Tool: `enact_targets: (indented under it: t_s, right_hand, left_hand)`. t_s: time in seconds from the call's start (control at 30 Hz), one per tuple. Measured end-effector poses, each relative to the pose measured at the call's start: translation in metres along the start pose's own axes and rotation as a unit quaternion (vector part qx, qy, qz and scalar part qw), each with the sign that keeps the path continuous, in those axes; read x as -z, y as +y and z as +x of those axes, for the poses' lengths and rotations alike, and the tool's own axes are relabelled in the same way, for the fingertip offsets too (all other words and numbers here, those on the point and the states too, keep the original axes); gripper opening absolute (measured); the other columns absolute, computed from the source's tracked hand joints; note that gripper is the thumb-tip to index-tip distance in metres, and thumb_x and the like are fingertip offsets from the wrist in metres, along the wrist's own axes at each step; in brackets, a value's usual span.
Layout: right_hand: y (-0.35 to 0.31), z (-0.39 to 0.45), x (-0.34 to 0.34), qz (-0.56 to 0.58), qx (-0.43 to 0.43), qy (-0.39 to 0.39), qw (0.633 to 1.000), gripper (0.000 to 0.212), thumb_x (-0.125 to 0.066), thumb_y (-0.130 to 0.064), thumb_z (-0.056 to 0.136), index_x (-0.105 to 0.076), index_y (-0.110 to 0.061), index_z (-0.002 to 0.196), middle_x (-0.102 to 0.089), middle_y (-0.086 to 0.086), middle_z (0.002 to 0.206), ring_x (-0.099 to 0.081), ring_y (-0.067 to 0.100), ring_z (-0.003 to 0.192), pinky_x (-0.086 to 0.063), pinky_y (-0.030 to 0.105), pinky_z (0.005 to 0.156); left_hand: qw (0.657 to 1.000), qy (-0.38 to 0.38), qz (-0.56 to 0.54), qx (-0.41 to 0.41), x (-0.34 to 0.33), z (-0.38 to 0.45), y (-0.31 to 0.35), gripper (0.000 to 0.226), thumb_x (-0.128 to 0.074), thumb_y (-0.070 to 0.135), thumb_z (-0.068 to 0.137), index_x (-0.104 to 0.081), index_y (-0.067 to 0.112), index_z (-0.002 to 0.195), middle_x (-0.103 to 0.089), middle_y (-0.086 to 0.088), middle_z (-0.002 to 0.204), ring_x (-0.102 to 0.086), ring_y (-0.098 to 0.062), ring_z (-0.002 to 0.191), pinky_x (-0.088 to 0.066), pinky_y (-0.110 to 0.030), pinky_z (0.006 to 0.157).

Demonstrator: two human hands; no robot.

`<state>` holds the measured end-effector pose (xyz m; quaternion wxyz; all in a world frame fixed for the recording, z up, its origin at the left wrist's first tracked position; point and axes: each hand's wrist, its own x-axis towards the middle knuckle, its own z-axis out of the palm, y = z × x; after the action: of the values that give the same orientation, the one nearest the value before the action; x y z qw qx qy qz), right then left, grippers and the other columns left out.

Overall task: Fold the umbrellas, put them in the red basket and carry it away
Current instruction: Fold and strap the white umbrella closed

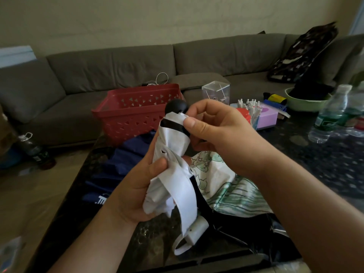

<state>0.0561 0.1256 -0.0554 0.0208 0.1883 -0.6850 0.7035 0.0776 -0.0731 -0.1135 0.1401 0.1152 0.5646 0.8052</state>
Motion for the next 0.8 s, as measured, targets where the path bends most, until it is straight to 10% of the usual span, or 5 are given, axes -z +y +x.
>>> enact_targets:
  t_s: [0.1, 0.27, 0.4, 0.53, 0.8]
  right_hand:
    - [0.006, -0.001, -0.003, 0.014, 0.021, -0.002, 1.000, 0.013, -0.076, -0.012, 0.091, -0.064, -0.012, 0.096, -0.058, 0.017, 0.087, -0.059, 0.032, 0.080, -0.059, 0.051, 0.075]
    - [0.018, 0.000, -0.007, -0.017, 0.064, 0.070, 0.995, 0.018, -0.077, -0.005, 0.090, -0.065, -0.015, 0.082, -0.063, 0.011, 0.076, -0.057, 0.027, 0.071, -0.052, 0.043, 0.066]
    - [0.015, 0.001, -0.005, 0.006, 0.008, 0.062, 0.998, 0.017, -0.075, -0.003, 0.092, -0.062, -0.012, 0.085, -0.063, 0.008, 0.073, -0.060, 0.025, 0.068, -0.055, 0.043, 0.068]
    - [0.003, -0.002, -0.003, 0.023, -0.037, 0.021, 0.999, 0.027, -0.078, -0.025, 0.087, -0.059, -0.014, 0.104, -0.062, 0.008, 0.086, -0.063, 0.019, 0.071, -0.057, 0.036, 0.067]
    - [0.028, 0.008, -0.008, -0.056, -0.007, 0.112, 0.992, 0.034, -0.085, -0.011, 0.084, -0.058, -0.021, 0.102, -0.068, -0.009, 0.069, -0.062, 0.007, 0.059, -0.050, 0.026, 0.056]
  left_hand:
    - [1.000, -0.004, -0.022, 0.017, -0.003, 0.002, -0.003, 0.128, -0.106, 0.051, 0.010, -0.067, 0.027, 0.129, -0.082, 0.003, 0.097, -0.080, -0.014, 0.086, -0.064, -0.029, 0.065]
    - [0.982, -0.128, -0.135, 0.034, 0.019, 0.006, -0.005, 0.037, -0.047, 0.013, 0.112, -0.040, -0.013, 0.137, -0.061, -0.044, 0.117, -0.067, -0.053, 0.109, -0.053, -0.057, 0.098]
    - [0.977, -0.179, -0.111, 0.015, 0.021, 0.024, -0.009, 0.086, -0.049, 0.009, 0.110, 0.019, 0.025, 0.160, -0.059, -0.032, 0.138, -0.063, -0.043, 0.124, -0.051, -0.050, 0.106]
    - [0.992, -0.098, 0.003, -0.078, 0.011, 0.026, -0.007, 0.095, -0.079, 0.021, 0.091, -0.023, 0.041, 0.165, -0.064, -0.006, 0.145, -0.068, -0.023, 0.123, -0.058, -0.034, 0.095]
    - [0.980, -0.044, 0.136, -0.140, -0.004, 0.023, -0.011, 0.096, -0.079, 0.014, 0.083, -0.029, 0.065, 0.147, -0.055, 0.014, 0.155, -0.060, -0.014, 0.137, -0.052, -0.039, 0.111]
